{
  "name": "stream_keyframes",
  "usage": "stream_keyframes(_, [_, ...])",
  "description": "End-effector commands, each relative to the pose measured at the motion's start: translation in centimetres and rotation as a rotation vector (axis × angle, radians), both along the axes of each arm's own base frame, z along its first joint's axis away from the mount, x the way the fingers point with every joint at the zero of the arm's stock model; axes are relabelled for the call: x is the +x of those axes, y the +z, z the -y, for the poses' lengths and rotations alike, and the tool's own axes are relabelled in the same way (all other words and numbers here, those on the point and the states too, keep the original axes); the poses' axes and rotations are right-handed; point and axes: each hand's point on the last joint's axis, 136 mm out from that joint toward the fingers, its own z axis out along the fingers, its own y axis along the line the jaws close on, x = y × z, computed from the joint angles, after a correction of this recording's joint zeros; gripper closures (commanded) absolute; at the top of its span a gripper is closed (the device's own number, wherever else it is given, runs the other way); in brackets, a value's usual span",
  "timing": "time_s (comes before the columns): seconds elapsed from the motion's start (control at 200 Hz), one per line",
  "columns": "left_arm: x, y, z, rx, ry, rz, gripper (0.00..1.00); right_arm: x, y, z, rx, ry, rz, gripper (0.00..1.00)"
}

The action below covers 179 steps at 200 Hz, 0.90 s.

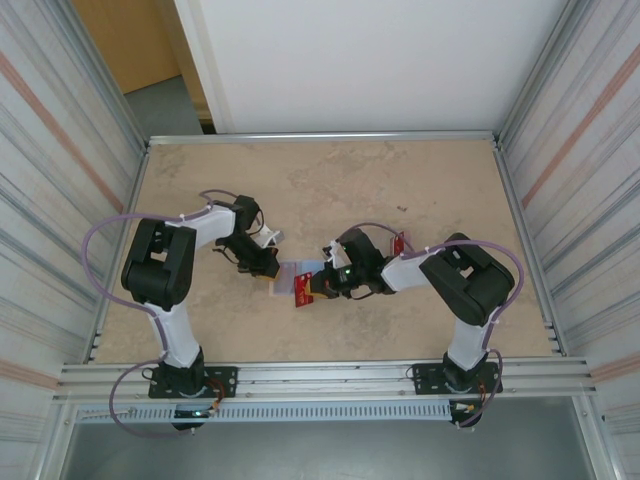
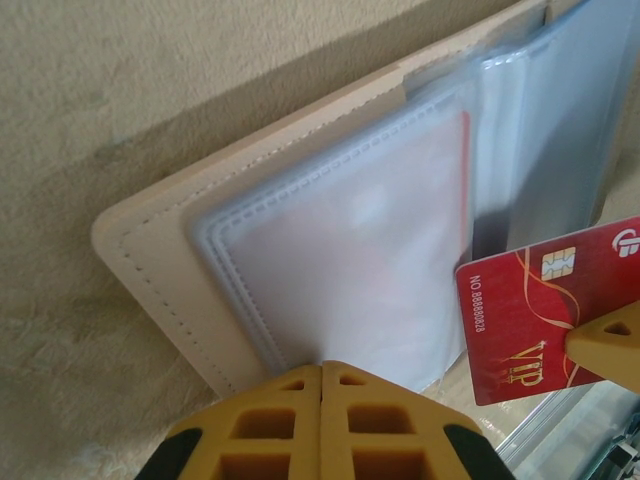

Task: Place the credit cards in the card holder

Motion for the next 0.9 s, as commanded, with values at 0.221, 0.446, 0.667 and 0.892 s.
stream_keyframes(0.221, [-0.3, -0.9, -0.6, 0.045, -0.02, -0.012, 1.0, -0.8, 0.3, -0.4, 0.003, 0.002, -0.007, 1.0])
stream_keyframes(0.446, [-0.3, -0.8, -0.6, 0.04, -0.017, -0.006, 1.0, -1.3, 0.2, 0.1, -0.008, -0.003, -0.009, 1.0])
stream_keyframes(0.667, [-0.3, -0.7, -0.6, 0.04, -0.017, -0.006, 1.0, -1.5, 0.0, 0.3, -0.012, -0.004, -0.014, 1.0])
stream_keyframes(0.892, [-0.3, -0.5, -0.6, 0.038, -0.015, 0.003, 1.0, -0.9, 0.2, -0.4, -0.002, 0.004, -0.009, 1.0])
